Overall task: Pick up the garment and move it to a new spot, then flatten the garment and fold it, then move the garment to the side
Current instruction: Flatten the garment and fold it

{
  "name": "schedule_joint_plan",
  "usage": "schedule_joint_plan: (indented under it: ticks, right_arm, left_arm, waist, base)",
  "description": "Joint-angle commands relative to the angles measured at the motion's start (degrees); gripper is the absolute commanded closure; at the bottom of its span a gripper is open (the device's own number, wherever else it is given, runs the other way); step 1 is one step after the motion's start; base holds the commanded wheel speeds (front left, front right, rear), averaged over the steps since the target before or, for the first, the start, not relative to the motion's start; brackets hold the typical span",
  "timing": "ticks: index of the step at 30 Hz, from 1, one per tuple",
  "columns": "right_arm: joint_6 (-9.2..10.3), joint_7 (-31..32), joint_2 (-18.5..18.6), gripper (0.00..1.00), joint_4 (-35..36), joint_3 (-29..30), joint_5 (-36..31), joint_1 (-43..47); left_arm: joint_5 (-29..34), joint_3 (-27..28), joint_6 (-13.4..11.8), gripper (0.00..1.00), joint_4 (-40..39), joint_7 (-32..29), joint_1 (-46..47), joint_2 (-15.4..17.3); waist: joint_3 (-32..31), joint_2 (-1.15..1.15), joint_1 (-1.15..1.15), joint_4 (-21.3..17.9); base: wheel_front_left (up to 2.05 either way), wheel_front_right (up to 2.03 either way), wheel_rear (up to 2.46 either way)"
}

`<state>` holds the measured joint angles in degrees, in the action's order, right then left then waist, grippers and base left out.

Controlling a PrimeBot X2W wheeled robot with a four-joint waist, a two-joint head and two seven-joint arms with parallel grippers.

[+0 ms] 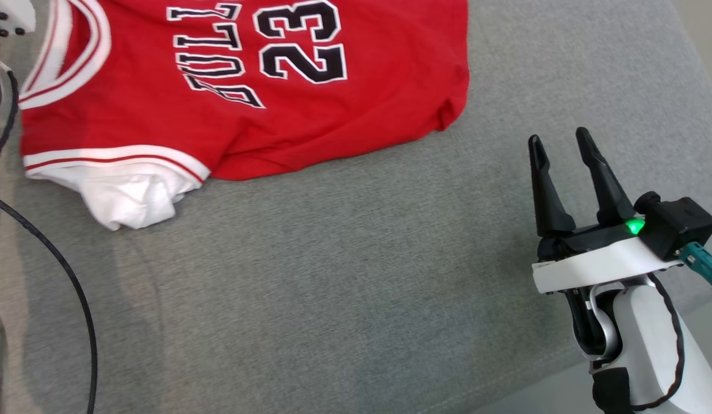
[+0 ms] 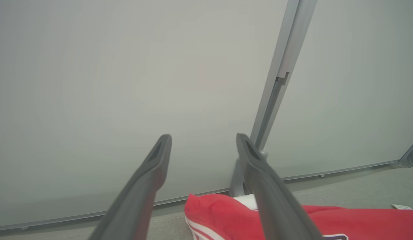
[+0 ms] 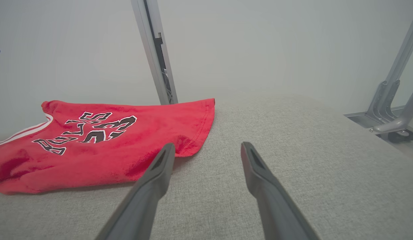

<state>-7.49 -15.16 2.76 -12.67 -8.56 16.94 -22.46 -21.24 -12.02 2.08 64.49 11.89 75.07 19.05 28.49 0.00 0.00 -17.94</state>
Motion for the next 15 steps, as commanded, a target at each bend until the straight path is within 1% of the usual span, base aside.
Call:
schedule_joint_plan:
  ticks: [1, 4, 7, 12, 15]
  right_arm:
    - [0.00, -0.1, 0.3, 0.00, -0.3, 0.7, -0.7, -0.1]
    - [0.00, -0.1, 0.3, 0.00, -0.7, 2.3, -2.0, 0.4]
    - [0.00, -0.1, 0.3, 0.00, -1.1, 3.6, -3.1, 1.2]
    - [0.00, -0.1, 0.4, 0.00, -1.7, 6.0, -5.6, 3.1]
    - [0.00, -0.1, 0.5, 0.00, -2.0, 6.8, -6.2, 4.5]
  left_arm:
    - [-0.7, 0.4, 0.5, 0.00, -0.7, 1.0, -1.5, -0.2]
    - [-1.6, 0.9, 1.4, 0.00, -2.9, 2.5, -4.1, -1.4]
    - [-2.7, 2.0, 2.3, 0.00, -6.3, 3.2, -8.6, -2.3]
    - [-4.2, 4.6, 2.6, 0.00, -16.3, 3.2, -20.0, -4.9]
    - [-4.1, 5.8, 2.0, 0.00, -22.8, 3.3, -27.9, -6.3]
  waist:
    - [-2.2, 0.00, 0.00, 2.6]
    - [-4.7, 0.00, 0.00, 5.4]
    - [-7.5, 0.00, 0.00, 8.2]
    - [-12.4, 0.00, 0.00, 12.9]
    - [-14.9, 0.00, 0.00, 15.1]
  base:
    - [0.00, 0.00, 0.00]
    - [0.00, 0.00, 0.00]
    - [0.00, 0.00, 0.00]
    - [0.00, 0.00, 0.00]
    - [0.00, 0.00, 0.00]
